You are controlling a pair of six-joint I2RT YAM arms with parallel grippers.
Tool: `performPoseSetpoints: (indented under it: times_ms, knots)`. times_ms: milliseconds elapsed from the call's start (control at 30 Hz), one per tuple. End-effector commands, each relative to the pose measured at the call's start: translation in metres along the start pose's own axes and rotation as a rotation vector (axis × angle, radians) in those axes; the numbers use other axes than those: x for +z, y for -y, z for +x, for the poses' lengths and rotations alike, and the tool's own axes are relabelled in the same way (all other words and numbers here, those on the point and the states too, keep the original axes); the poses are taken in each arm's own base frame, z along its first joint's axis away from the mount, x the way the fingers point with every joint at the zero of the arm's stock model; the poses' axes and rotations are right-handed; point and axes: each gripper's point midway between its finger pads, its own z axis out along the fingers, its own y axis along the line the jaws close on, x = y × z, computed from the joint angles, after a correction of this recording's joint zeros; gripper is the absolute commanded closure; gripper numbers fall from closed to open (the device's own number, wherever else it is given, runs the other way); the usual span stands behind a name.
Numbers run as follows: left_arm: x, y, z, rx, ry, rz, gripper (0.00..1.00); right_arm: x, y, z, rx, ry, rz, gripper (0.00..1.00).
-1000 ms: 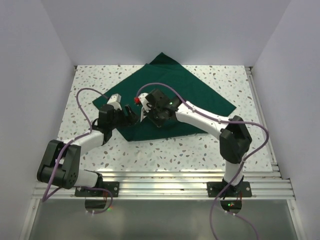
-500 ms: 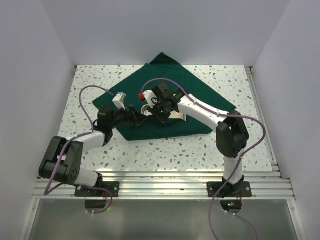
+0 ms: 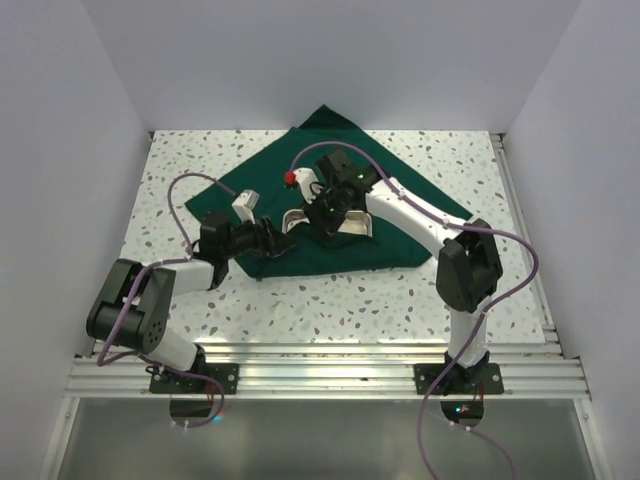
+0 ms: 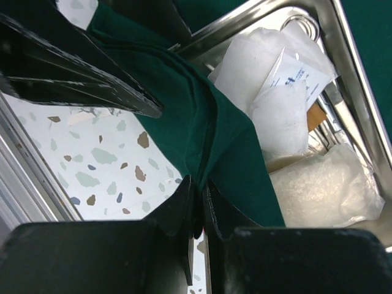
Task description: Prepare the surgical pack
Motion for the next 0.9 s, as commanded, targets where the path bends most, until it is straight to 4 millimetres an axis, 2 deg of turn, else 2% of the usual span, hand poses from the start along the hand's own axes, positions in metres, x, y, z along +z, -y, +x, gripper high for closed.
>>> performPoseSetpoints:
  times_ms: [0, 133, 233, 267, 300, 367, 400, 500, 633, 767, 867]
  knots:
    - [0.006, 0.016, -0.008, 0.061, 0.019, 0.090, 0.35, -0.017, -0.006, -0.029, -0.049, 0.079, -0.030, 0.94]
    - [0.013, 0.016, -0.004, 0.061, -0.003, 0.092, 0.41, -0.018, -0.006, -0.033, -0.050, 0.089, -0.044, 0.93]
    - [0.023, 0.012, -0.003, 0.051, -0.024, 0.083, 0.63, -0.019, -0.005, -0.034, -0.052, 0.093, -0.048, 0.90]
    - [0.024, 0.013, -0.004, 0.050, -0.025, 0.084, 0.75, -0.018, -0.004, -0.034, -0.051, 0.097, -0.046, 0.88]
    - [0.025, 0.012, -0.004, 0.048, -0.028, 0.083, 0.80, -0.018, -0.003, -0.035, -0.046, 0.100, -0.043, 0.79]
    - [0.025, 0.011, -0.007, 0.051, -0.018, 0.074, 0.93, -0.018, 0.000, -0.035, -0.038, 0.116, -0.047, 0.69]
    - [0.025, 0.011, -0.008, 0.051, -0.018, 0.071, 0.95, -0.019, 0.003, -0.036, -0.036, 0.128, -0.046, 0.56]
    - [0.025, 0.012, -0.010, 0.054, -0.013, 0.070, 0.97, -0.017, 0.006, -0.037, -0.036, 0.161, -0.070, 0.40]
    - [0.025, 0.012, -0.011, 0.054, -0.014, 0.071, 0.97, -0.008, 0.007, -0.035, -0.042, 0.174, -0.112, 0.34]
    - [0.025, 0.013, -0.010, 0.053, -0.016, 0.072, 0.97, 0.004, 0.017, -0.033, -0.044, 0.176, -0.094, 0.34]
    - [0.025, 0.013, -0.010, 0.053, -0.017, 0.074, 0.97, 0.006, 0.024, -0.035, -0.041, 0.183, -0.067, 0.37]
